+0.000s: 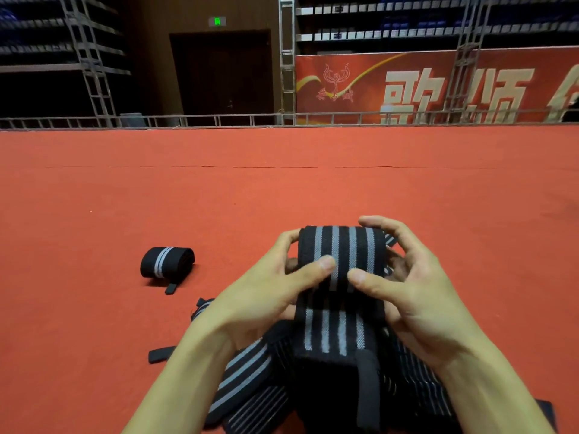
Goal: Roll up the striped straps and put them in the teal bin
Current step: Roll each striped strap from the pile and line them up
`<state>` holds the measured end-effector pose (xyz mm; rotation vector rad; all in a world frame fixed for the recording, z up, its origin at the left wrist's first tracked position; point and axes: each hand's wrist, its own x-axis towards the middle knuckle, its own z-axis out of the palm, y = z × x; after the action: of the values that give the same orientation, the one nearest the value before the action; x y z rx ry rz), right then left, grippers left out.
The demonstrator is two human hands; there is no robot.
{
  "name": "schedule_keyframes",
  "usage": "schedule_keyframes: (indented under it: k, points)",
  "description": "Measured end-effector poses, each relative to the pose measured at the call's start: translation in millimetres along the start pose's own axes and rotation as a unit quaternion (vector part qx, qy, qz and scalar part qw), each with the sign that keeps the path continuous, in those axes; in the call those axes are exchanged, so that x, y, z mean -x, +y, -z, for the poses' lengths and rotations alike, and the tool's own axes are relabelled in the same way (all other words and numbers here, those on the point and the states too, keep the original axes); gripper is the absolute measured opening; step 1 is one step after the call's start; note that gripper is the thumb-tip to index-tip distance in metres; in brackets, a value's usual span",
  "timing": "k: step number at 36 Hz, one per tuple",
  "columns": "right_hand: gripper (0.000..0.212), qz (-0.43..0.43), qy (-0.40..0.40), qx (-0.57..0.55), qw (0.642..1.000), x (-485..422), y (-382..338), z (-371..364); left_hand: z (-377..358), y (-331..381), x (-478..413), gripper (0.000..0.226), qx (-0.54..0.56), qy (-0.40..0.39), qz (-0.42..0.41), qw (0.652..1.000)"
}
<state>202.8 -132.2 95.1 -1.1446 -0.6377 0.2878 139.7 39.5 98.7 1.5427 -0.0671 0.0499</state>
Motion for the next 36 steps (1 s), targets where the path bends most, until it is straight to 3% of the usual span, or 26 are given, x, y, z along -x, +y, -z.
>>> schedule_keyframes:
  k: [4,13,16,21,27,31,36]
  points:
    - [0.071,0.016,-0.015,0.026,0.999,1,0,1,1,-1,0,0.04,-0.009,0.001,-0.002,1.0]
    - [0.069,-0.062,-0.023,-0.019,0.998,-2,3,2,3,-5,-4,0.05,-0.062,0.044,-0.123,0.989]
    - [0.05,-0.036,0.016,-0.019,0.999,-2,3,0,2,-7,-4,0.05,-0.046,0.046,-0.093,0.994]
    - [0.051,0.02,0.015,0.063,0.998,-3,8,3,4,-1,-3,0.051,0.044,0.021,-0.001,0.999]
    - [0.064,0.012,-0.012,0.065,0.998,-4,11,8,8,-4,-5,0.051,0.08,0.065,-0.034,0.994]
    - [0.047,-0.021,-0.008,0.077,0.997,-4,11,8,15,-9,-7,0.061,0.061,0.056,-0.062,0.995]
    - [0.054,0.006,0.009,0.111,0.994,-3,12,7,19,-15,-10,0.06,0.071,0.045,-0.059,0.995]
